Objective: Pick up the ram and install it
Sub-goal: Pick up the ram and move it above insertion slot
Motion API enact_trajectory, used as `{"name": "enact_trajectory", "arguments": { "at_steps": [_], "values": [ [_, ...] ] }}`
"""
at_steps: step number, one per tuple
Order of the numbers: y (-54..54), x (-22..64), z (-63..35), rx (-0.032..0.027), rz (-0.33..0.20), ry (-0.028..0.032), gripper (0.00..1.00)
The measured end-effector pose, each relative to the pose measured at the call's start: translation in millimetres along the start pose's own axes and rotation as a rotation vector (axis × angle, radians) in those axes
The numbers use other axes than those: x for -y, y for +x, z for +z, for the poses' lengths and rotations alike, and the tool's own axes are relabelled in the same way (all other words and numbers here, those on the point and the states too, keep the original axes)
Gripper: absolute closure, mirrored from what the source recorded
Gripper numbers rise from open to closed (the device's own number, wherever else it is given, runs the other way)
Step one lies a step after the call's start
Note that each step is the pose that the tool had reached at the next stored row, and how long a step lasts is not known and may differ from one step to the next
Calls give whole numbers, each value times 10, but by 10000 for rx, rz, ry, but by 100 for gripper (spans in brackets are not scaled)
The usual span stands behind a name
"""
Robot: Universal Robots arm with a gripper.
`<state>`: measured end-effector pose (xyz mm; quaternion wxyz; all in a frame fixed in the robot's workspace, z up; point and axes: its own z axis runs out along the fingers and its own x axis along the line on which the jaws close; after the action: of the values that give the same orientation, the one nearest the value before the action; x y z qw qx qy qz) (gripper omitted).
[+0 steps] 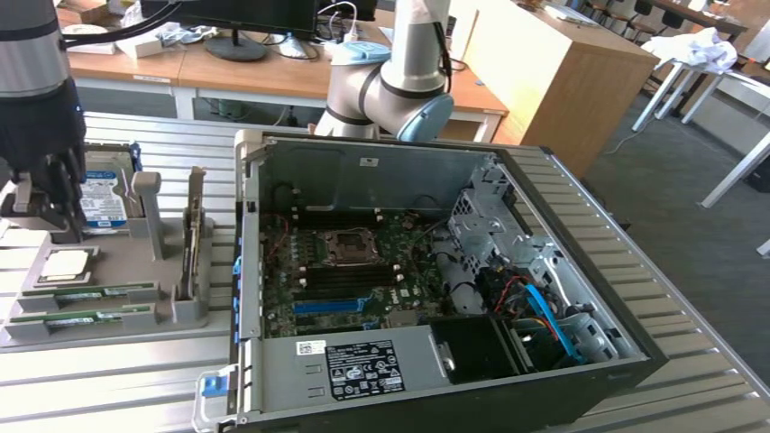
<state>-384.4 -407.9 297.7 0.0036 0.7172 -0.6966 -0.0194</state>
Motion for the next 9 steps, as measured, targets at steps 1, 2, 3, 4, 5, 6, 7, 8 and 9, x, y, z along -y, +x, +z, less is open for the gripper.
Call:
{"name": "enact_trajectory", "arguments": {
  "at_steps": [1, 2, 3, 4, 5, 6, 7, 8, 9],
  "values": [
    [0, 0, 10, 0, 0, 0, 70],
    [0, 0, 19, 0, 0, 1, 70],
    [1, 1, 29, 0, 0, 3, 70],
    [1, 1, 40, -1, 0, 5, 70],
    [1, 1, 51, 0, 0, 8, 70],
    [2, 2, 63, 0, 0, 10, 70],
    [2, 2, 74, 0, -1, 11, 70],
    [2, 3, 86, 0, -1, 14, 70],
    [2, 3, 98, 1, -1, 15, 70]
  ]
}}
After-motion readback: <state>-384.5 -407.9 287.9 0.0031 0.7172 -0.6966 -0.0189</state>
